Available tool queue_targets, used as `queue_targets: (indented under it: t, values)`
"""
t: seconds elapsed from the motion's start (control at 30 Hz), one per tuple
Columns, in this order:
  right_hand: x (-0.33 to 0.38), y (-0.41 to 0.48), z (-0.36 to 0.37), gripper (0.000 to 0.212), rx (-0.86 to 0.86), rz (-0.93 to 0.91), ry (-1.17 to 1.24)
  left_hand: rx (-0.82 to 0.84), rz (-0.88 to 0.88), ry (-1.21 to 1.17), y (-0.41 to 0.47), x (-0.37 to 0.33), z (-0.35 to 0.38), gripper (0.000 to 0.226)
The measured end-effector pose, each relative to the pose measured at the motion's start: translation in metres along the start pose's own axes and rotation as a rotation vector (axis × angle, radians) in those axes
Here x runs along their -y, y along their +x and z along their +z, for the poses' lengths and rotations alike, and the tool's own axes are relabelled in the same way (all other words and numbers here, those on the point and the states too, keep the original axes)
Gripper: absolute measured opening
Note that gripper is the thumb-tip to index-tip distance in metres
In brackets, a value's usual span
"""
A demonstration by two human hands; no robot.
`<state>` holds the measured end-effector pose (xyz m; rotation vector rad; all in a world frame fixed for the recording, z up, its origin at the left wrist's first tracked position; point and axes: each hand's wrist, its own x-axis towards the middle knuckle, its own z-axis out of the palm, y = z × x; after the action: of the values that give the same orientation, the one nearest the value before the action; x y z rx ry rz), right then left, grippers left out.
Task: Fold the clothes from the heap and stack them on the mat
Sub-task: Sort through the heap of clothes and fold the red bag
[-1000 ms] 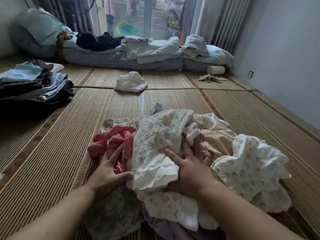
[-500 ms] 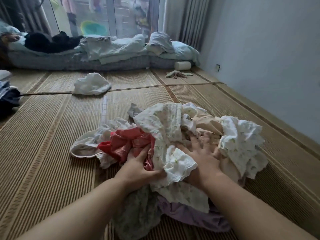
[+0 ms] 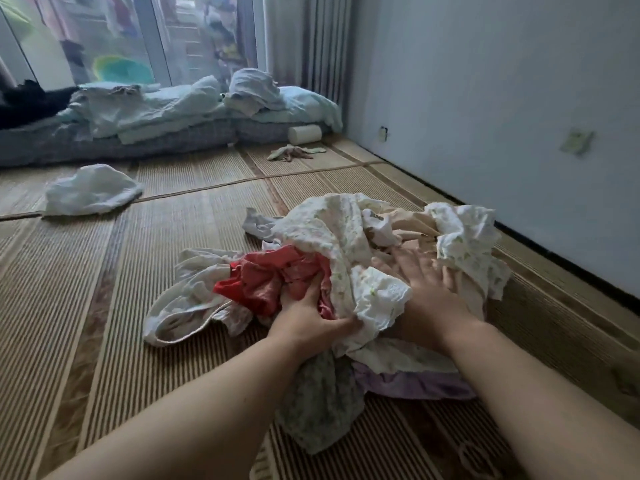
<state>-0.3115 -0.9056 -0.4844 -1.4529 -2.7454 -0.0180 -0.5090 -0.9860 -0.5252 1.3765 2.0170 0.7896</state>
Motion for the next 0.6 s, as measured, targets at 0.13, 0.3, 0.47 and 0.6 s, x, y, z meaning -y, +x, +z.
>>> queue_targets:
  t: [0.13, 0.3, 0.47, 0.6]
  values:
    - [-0.016, -0.014, 0.0, 0.105, -0.073, 0.001, 0.1, 0.033, -0.027, -0.001, 0.009, -0.017, 0.012, 0.116]
    - [-0.009, -0.036, -0.011, 0.119, -0.081, -0.015, 0.098, 0.069, -0.113, 0.077, -0.007, -0.029, 0.007, 0.126]
    - [0.031, -0.06, -0.028, 0.118, -0.118, -0.043, 0.145, 0.057, -0.099, 0.056, -0.048, -0.016, -0.018, 0.122]
    - [0.087, -0.088, -0.017, 0.11, -0.414, -0.124, 0.131, 0.018, -0.001, 0.084, -0.088, 0.02, -0.043, 0.102]
